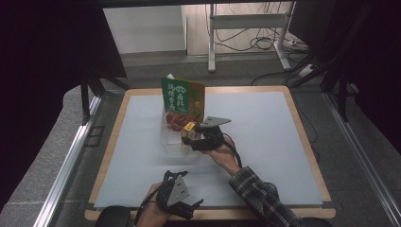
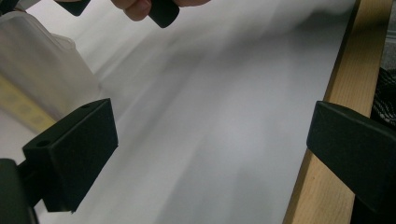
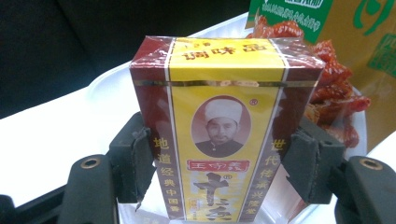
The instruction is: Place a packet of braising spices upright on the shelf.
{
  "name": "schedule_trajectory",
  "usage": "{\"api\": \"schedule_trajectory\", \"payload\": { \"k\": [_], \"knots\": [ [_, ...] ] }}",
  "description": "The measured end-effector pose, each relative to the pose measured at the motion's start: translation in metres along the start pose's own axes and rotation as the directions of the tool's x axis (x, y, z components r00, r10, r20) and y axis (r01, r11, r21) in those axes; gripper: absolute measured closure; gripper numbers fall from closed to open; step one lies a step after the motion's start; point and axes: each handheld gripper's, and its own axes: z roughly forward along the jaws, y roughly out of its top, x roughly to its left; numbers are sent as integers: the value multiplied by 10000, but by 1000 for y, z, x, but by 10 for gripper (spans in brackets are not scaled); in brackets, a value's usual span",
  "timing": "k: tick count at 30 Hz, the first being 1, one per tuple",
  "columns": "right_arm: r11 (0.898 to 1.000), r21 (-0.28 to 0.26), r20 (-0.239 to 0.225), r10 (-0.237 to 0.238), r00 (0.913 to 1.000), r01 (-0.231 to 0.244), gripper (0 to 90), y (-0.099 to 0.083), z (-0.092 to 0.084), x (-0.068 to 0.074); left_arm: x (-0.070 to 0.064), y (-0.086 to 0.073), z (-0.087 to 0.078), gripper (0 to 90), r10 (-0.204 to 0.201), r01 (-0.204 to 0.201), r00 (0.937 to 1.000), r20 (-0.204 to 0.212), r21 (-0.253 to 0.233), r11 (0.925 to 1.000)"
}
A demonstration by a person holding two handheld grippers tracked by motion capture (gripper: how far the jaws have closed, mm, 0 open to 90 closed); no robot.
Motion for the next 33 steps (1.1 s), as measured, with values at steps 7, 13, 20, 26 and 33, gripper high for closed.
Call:
{"api": "schedule_trajectory", "payload": {
  "k": [7,13,20,26,33],
  "knots": [
    [10000,9,37,-92,10000,92,311,1,1,0,1,0,-1,16,-21,21,10000,-39,-18,10000],
    [9996,198,61,-223,9997,222,239,5,2,-1,1,0,-1,17,-18,18,10000,-58,-34,10000],
    [9985,529,-220,-130,9997,141,115,12,-7,-4,1,0,-1,17,-33,32,10000,-83,-62,10000],
    [9928,1065,-20,-550,9985,549,53,15,-22,-1,2,0,-2,17,-53,52,9999,-86,-80,10000],
    [9849,1574,282,-778,9966,724,32,8,-43,1,1,0,-2,16,-80,79,9999,-82,-80,9999]
  ]
}}
